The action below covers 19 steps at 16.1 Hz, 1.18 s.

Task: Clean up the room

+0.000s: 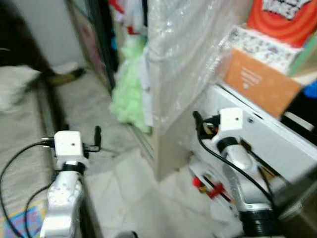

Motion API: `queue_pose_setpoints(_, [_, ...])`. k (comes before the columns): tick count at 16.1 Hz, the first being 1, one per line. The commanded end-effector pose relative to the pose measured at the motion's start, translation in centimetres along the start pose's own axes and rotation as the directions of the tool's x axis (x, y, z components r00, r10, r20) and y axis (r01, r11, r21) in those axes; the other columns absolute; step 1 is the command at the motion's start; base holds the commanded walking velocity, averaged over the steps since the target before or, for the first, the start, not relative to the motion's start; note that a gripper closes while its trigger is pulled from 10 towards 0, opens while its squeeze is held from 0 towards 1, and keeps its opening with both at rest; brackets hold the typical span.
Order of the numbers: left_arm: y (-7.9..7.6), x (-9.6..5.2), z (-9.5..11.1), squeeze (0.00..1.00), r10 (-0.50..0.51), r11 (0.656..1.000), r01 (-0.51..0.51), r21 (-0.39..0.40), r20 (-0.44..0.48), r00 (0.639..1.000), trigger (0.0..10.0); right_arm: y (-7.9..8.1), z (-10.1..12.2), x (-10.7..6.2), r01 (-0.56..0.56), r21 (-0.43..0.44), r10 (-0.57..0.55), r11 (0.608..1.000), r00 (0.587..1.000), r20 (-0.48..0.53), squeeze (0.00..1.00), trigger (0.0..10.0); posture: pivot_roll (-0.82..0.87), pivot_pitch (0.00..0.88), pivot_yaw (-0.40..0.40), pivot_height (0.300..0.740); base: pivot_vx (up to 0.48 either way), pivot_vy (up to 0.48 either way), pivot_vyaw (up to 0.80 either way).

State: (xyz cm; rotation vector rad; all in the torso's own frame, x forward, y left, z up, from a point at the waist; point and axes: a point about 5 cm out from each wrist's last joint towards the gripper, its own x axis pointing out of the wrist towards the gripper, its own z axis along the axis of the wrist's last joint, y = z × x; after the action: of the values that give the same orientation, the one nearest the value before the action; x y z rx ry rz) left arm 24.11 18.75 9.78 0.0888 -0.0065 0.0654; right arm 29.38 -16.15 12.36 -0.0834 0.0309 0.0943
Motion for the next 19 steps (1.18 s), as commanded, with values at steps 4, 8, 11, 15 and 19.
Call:
queue_pose_setpoints(4, [0.4, -0.2, 0.0, 0.00, 0.032, 0.999, -0.032, 0.012, 0.003, 0.999, 10.0, 0.3, 0.0, 0.2, -0.009, -0.002, 0.009, 1.000, 1.000, 0.008, 0.00, 10.0, -0.10, 0.000, -0.009, 0.740, 0.000, 0.000, 0.80])
queue_pose_setpoints(8, [0.5, -0.6, 0.0, 0.00, 0.068, 0.998, -0.068, 0.004, 0.008, 0.998, 10.0, 1.3, 0.2, 1.0, -0.064, -0.003, 0.064, 0.998, 0.998, 0.010, 0.00, 10.0, -0.07, 0.000, -0.047, 0.740, 0.000, 0.000, 0.80])
queue_pose_setpoints(11, [0.3, -0.6, 0.1, 0.00, 0.073, 0.997, -0.073, 0.002, 0.012, 0.997, 10.0, 1.4, 0.3, 1.3, -0.075, -0.002, 0.075, 0.997, 0.997, 0.014, 0.00, 10.0, -0.07, 0.000, -0.054, 0.740, 0.000, 0.000, 0.80])
queue_pose_setpoints(15, [0.3, -0.4, 0.2, 0.00, 0.059, 0.998, -0.059, -0.001, 0.010, 0.998, 10.0, 1.6, 0.3, 1.4, -0.083, -0.006, 0.083, 0.997, 0.996, 0.018, 0.00, 10.0, -0.08, 0.000, -0.041, 0.740, 0.000, 0.000, 0.80])
queue_pose_setpoints(19, [-0.2, 0.2, 0.3, 0.00, 0.012, 1.000, -0.012, -0.013, 0.009, 1.000, 10.0, 1.3, 0.2, 1.2, -0.072, -0.005, 0.072, 0.997, 0.997, 0.022, 0.00, 10.0, -0.09, 0.000, -0.022, 0.740, 0.000, 0.000, 0.80])
